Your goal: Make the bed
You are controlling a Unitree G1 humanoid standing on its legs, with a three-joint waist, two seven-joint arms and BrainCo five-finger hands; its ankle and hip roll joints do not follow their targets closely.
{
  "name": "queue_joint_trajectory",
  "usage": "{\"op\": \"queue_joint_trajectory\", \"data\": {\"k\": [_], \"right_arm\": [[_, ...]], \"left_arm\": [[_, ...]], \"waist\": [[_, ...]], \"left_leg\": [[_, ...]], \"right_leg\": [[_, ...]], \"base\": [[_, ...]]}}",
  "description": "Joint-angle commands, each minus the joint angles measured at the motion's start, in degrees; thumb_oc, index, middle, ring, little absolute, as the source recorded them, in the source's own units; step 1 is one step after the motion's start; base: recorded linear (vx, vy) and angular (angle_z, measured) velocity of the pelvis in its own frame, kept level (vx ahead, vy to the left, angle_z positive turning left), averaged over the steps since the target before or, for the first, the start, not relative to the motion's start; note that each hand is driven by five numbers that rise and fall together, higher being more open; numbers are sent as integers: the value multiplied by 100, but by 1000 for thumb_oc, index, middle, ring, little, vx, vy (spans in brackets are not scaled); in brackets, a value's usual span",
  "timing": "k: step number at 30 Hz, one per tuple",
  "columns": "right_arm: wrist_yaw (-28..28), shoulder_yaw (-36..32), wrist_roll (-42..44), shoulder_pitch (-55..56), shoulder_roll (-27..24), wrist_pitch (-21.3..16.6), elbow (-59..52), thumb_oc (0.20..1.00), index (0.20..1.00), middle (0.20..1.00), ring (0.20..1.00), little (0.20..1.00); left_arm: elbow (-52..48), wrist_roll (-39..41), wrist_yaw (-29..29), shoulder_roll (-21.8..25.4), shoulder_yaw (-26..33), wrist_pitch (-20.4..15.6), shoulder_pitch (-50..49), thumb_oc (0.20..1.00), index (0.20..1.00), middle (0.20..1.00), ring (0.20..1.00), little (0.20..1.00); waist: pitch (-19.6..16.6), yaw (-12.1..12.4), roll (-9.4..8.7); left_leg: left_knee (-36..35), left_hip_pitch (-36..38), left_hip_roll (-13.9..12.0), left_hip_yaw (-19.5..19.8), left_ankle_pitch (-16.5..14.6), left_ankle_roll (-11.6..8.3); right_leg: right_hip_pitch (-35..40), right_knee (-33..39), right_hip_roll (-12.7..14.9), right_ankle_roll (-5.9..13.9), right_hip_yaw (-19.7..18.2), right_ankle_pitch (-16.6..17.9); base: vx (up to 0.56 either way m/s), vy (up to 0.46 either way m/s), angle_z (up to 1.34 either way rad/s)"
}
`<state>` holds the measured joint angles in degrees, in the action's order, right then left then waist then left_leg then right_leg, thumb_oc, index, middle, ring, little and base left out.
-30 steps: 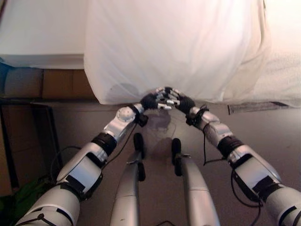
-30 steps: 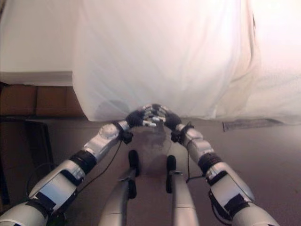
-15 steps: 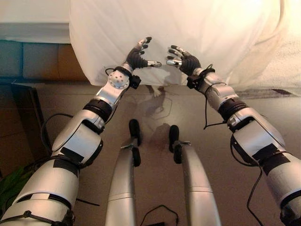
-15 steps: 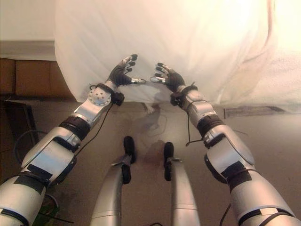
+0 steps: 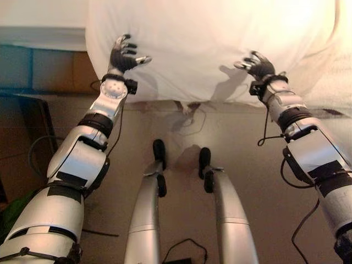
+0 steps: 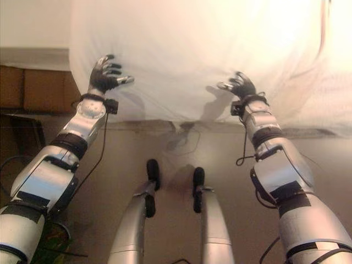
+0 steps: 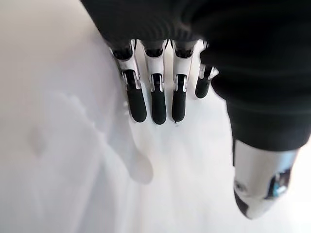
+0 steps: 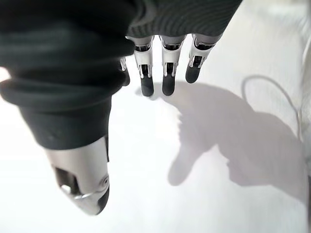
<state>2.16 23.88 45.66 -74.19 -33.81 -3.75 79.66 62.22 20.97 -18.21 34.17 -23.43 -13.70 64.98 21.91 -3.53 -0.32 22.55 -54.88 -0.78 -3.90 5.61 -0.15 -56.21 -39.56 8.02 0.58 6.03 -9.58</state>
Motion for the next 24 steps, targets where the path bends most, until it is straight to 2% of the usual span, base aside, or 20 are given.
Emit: {"op": "queue_joint_trajectory", "data": {"k": [1, 7, 8, 10, 12, 13, 14, 18, 19, 22, 23, 24], "right_arm": [[146, -307, -14, 179, -575, -82, 186, 1000, 1000, 1000, 1000, 1000], [393, -1060, 29, 1023, -773, -37, 323, 1000, 1000, 1000, 1000, 1000], [446, -1283, -6, 1387, -710, -14, 352, 1000, 1000, 1000, 1000, 1000], [431, -1364, -6, 1590, -664, -32, 303, 1000, 1000, 1000, 1000, 1000], [412, -1592, -26, 2034, -505, -46, 304, 1000, 1000, 1000, 1000, 1000], [360, -1750, -76, 2478, -285, -89, 271, 1000, 1000, 1000, 1000, 1000], [368, -1757, -82, 2526, -275, -91, 245, 1000, 1000, 1000, 1000, 1000], [66, -1971, -230, 3743, 323, -260, -129, 1000, 1000, 1000, 1000, 1000], [-44, -1987, -478, 4185, 505, -305, -148, 1000, 1000, 1000, 1000, 1000], [-40, -2075, -661, 4630, 765, -323, -121, 1000, 1000, 1000, 1000, 1000], [-27, -2108, -880, 4936, 1059, -282, 22, 1000, 1000, 1000, 1000, 1000], [-25, -2110, -881, 4945, 1060, -281, 17, 1000, 1000, 1000, 1000, 1000]], "left_arm": [[366, 64, -304, 409, 591, -59, -184, 1000, 1000, 1000, 1000, 1000], [707, 101, -503, 609, 1347, 145, -1081, 1000, 1000, 1000, 1000, 1000], [804, 146, -493, 530, 1627, 179, -1496, 1000, 1000, 1000, 1000, 1000], [842, 148, -496, 481, 1683, 174, -1631, 1000, 1000, 1000, 1000, 1000], [907, 267, -477, 291, 1913, 159, -1977, 1000, 1000, 1000, 1000, 1000], [897, 330, -404, 33, 2037, 102, -2326, 1000, 1000, 1000, 1000, 1000], [877, 328, -406, 27, 2036, 101, -2367, 1000, 1000, 1000, 1000, 1000], [659, 285, 387, -526, 1868, 9, -3234, 1000, 1000, 1000, 1000, 1000], [624, 50, 876, -778, 1607, 57, -3582, 1000, 1000, 1000, 1000, 1000], [618, 6, 1181, -1048, 1487, 106, -3944, 1000, 1000, 1000, 1000, 1000], [739, -36, 1389, -1313, 1373, 184, -4110, 1000, 1000, 1000, 1000, 1000], [739, -34, 1391, -1312, 1369, 184, -4115, 1000, 1000, 1000, 1000, 1000]], "waist": [[-158, 164, 129], [-132, 182, 176], [-145, 197, 171], [-152, 183, 160], [-214, 182, 151], [-282, 178, 138], [-272, 179, 136], [-428, 178, 133], [-506, 158, 140], [-619, 142, 160], [-759, 110, 184], [-750, 112, 185]], "left_leg": [[215, 328, -183, -58, -698, -435], [-500, 990, -118, -40, -424, -497], [-722, 1308, -122, -43, -399, -502], [-845, 1454, -106, -43, -313, -516], [-1122, 1817, -84, -17, -264, -491], [-1375, 2148, -69, -4, -205, -497], [-1430, 2222, -67, -5, -186, -497], [-2004, 3103, -78, 16, -7, -499], [-2129, 3423, -74, 51, 18, -494], [-2335, 3818, -102, 56, 37, -483], [-2474, 4093, -122, 57, 51, -486], [-2489, 4118, -123, 56, 55, -487]], "right_leg": [[349, 1280, -30, 473, -59, 725], [936, 1797, -28, 539, 19, 874], [1225, 1969, -23, 563, 21, 884], [1363, 2082, -28, 559, 19, 953], [1686, 2277, -42, 580, 18, 996], [1993, 2444, -41, 598, -3, 1046], [2060, 2484, -44, 601, 1, 1057], [2923, 2916, -107, 628, 17, 1132], [3286, 3082, -117, 623, 32, 1155], [3707, 3293, -130, 645, 65, 1173], [3971, 3413, -121, 656, 57, 1196], [3994, 3425, -123, 657, 58, 1198]], "base": [[23, -29, 10], [28, -20, 6], [41, -9, 6], [47, -6, 1], [86, 4, -1], [65, 7, 1], [101, 5, 0], [121, 3, -3], [97, 6, -1], [127, 24, 2], [69, 24, 0], [66, 24, 1]]}}
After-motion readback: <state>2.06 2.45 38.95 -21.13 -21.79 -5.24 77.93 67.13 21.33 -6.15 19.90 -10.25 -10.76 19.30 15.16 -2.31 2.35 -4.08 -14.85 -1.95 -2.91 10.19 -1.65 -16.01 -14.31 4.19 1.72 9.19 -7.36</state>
